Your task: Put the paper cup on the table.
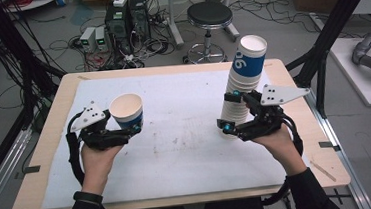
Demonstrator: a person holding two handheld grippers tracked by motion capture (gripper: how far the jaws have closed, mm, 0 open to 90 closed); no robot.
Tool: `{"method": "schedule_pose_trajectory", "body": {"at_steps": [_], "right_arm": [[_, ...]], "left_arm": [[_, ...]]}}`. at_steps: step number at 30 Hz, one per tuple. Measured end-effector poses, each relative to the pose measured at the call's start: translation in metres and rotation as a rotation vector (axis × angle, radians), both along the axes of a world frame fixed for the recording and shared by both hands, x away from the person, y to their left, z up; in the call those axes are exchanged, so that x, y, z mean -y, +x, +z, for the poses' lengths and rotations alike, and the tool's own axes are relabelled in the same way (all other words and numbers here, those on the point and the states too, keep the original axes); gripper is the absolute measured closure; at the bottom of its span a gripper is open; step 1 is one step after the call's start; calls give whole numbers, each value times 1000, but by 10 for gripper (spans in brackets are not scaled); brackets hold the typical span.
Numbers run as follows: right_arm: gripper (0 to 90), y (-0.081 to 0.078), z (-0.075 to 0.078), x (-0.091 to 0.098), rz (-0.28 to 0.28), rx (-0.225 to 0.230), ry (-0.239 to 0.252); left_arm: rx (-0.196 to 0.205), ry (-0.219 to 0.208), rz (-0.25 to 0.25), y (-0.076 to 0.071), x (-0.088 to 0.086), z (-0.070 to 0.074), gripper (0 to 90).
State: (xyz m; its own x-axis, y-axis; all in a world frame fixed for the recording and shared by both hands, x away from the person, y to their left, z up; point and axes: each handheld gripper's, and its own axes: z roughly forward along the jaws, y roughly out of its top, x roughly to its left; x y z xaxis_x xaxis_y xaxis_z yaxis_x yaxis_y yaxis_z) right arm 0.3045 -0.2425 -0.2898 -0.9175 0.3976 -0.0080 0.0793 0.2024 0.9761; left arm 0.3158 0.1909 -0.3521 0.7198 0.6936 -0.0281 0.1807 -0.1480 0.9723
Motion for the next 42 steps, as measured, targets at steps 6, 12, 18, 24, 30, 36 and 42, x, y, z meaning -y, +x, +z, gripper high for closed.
{"method": "schedule_pose_trajectory", "body": {"at_steps": [6, 12, 18, 24, 30, 36, 42], "right_arm": [[163, 1, -1, -2, 3, 0, -10], [164, 0, -1, -3, 6, 1, -12], [164, -1, -1, -3, 6, 0, -13], [164, -1, -1, -4, 8, 5, -17], [164, 0, -1, -5, 11, 5, -20], [164, 1, -2, -7, 14, 2, -20], [164, 3, -2, -8, 15, 10, -16]], "left_arm": [[-19, 7, 33, 8, -1, -19, 256], [-30, -3, 54, 14, 0, -31, 255], [-50, 5, 83, 15, 1, -44, 256], [-63, 24, 135, 15, -1, -57, 256], [-64, 25, 178, 22, -5, -71, 256], [-94, 43, 215, 34, -6, -82, 255], [-145, 28, 222, 43, -11, -91, 255]]}}
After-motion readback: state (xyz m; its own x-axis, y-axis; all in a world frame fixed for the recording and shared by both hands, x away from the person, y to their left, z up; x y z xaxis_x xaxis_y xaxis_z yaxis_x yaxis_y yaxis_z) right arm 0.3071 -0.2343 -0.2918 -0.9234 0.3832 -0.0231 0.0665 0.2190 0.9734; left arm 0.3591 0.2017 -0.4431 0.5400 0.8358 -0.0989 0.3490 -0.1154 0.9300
